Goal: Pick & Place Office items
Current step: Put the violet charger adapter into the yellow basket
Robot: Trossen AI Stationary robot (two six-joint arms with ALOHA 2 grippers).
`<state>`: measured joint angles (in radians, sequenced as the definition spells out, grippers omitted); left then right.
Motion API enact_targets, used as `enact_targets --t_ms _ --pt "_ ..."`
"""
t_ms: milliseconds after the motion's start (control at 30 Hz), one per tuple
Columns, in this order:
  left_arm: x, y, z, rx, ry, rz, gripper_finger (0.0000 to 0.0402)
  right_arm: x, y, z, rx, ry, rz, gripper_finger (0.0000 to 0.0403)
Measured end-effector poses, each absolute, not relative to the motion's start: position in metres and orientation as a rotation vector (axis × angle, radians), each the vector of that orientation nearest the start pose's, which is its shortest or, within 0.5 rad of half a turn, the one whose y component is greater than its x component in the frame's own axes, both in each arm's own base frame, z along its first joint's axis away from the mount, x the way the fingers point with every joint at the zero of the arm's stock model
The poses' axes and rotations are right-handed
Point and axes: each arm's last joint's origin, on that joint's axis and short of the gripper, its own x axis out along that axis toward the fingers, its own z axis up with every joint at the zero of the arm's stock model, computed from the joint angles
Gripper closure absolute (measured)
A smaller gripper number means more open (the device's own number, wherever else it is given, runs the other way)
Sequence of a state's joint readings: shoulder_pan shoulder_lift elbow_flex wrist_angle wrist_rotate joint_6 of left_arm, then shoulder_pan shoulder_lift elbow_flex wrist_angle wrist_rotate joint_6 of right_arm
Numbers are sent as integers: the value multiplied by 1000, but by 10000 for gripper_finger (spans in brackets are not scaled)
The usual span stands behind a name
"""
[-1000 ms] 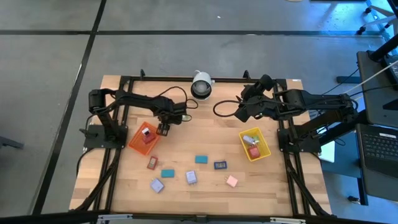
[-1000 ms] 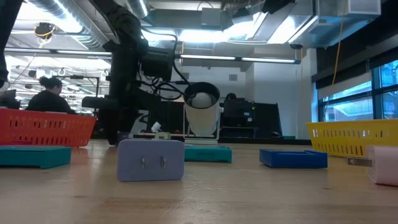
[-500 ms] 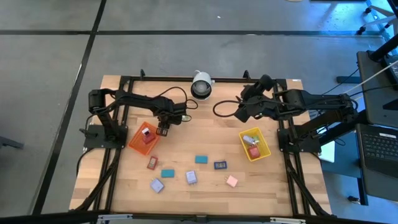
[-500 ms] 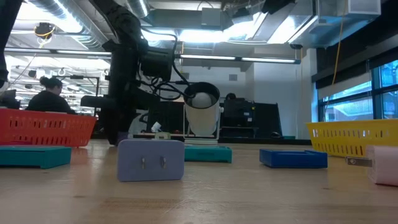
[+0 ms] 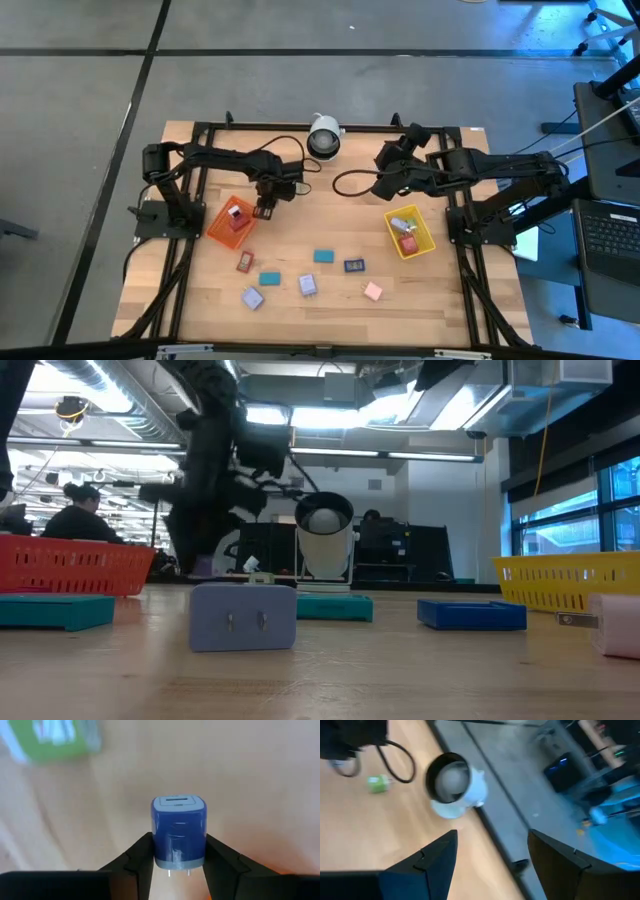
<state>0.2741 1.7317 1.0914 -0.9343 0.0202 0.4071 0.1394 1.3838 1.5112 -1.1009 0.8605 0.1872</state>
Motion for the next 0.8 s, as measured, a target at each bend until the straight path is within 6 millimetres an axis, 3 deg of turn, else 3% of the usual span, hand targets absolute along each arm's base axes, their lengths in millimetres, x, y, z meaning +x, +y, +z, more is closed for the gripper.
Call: enact_targets --t_ms 167,300,500,600,700,800 --pt "294 81 197 -28 1457 -255 269 253 11 385 -403 772 -865 162" --pt "296 87 239 -61 1208 -325 270 247 12 389 -411 769 -835 162" --pt "270 92 318 2 722 -271 270 250 26 392 -455 768 -677 162" --pt "252 90 344 8 468 -285 270 258 36 398 -483 710 -535 162" --pt "235 85 352 -21 297 -338 270 267 43 405 -499 623 -356 162" --pt "225 80 344 -63 200 -396 270 273 49 412 -523 540 -190 162"
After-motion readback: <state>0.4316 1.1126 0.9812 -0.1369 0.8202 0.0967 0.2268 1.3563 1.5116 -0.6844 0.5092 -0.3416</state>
